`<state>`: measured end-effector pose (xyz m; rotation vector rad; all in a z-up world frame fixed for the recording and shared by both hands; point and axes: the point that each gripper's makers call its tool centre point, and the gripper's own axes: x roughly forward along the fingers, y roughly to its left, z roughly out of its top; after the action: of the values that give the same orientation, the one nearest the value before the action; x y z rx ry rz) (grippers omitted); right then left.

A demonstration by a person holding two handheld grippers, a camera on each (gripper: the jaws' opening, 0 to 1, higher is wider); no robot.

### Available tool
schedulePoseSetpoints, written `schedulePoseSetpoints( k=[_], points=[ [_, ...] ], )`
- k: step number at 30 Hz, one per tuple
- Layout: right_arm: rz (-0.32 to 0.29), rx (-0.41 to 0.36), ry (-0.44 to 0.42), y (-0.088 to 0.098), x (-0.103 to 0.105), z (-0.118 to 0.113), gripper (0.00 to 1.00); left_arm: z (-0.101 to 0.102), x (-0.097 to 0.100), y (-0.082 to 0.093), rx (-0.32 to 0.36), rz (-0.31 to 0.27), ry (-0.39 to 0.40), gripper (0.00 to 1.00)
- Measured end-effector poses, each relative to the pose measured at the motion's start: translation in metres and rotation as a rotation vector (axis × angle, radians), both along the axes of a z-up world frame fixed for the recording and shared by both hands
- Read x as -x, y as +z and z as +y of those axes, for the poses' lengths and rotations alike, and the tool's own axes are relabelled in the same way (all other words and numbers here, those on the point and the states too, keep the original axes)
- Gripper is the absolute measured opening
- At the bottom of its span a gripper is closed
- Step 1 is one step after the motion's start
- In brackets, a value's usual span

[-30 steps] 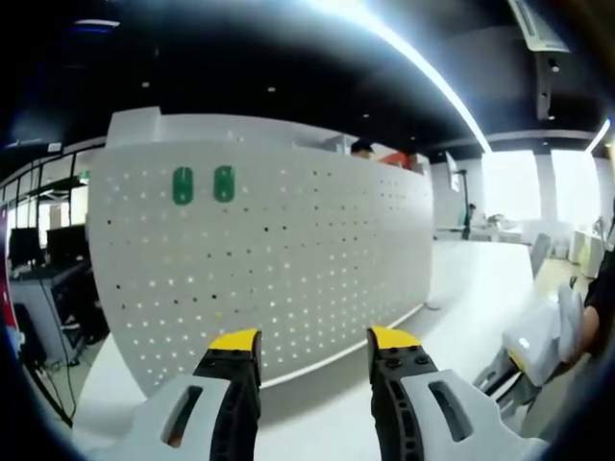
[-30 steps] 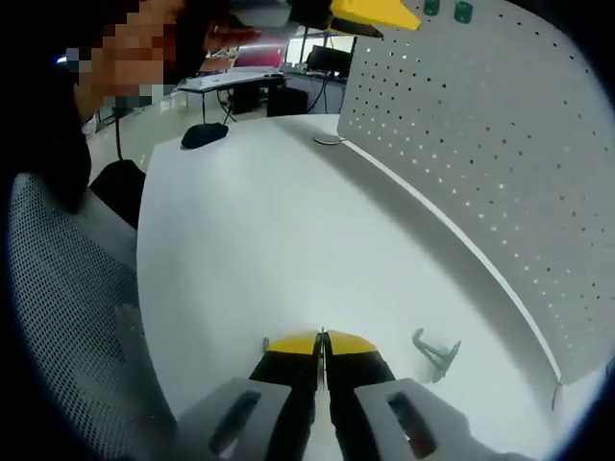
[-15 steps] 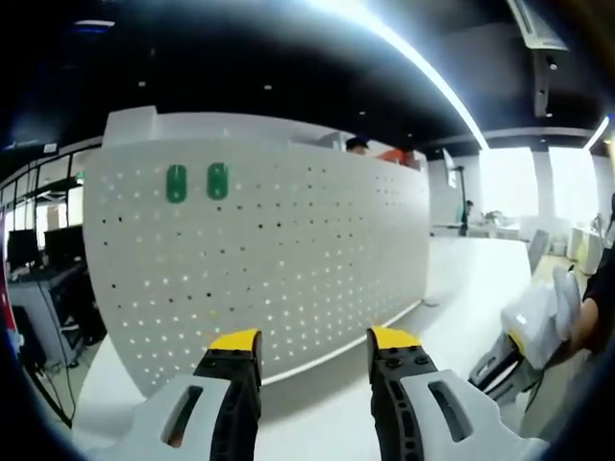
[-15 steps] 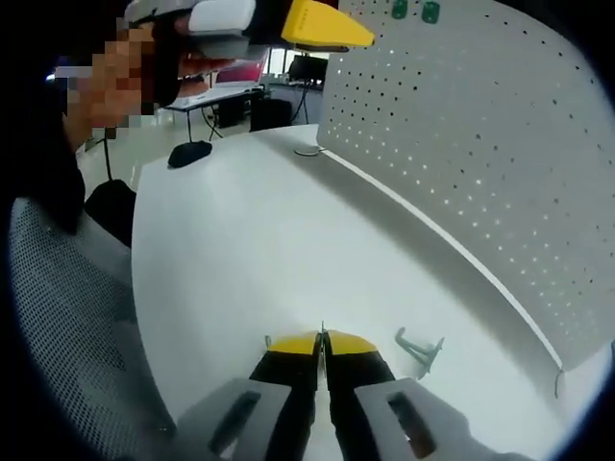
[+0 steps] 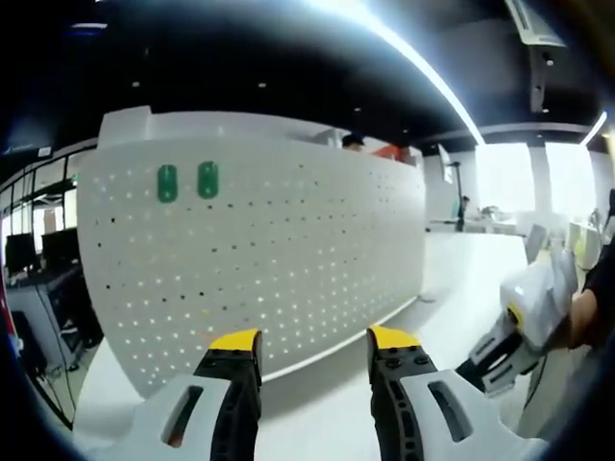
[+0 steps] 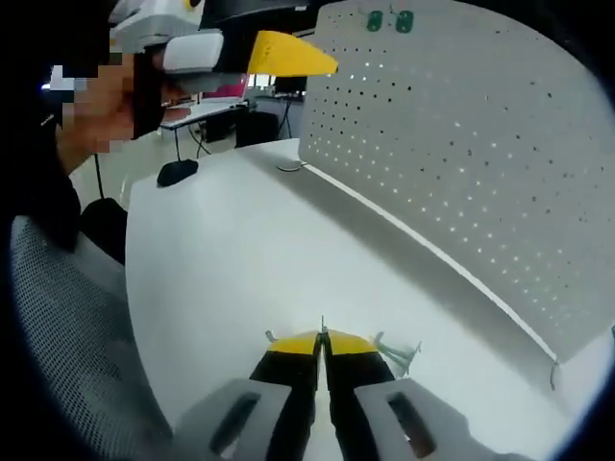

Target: Insert the hook assembly into the mounting plate slot until the hook locks in place.

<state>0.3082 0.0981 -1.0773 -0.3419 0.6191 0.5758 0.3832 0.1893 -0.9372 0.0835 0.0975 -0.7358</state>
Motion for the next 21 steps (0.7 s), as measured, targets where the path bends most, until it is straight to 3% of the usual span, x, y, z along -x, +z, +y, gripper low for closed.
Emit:
schedulePoseSetpoints(
  k=[21],
  points=[
    [-0.076, -0.111, -0.145, 0.024, -0.019, -0.037, 0.00, -0.028, 0.017, -0.015, -0.069, 0.008, -0.092, 0.44]
  ],
)
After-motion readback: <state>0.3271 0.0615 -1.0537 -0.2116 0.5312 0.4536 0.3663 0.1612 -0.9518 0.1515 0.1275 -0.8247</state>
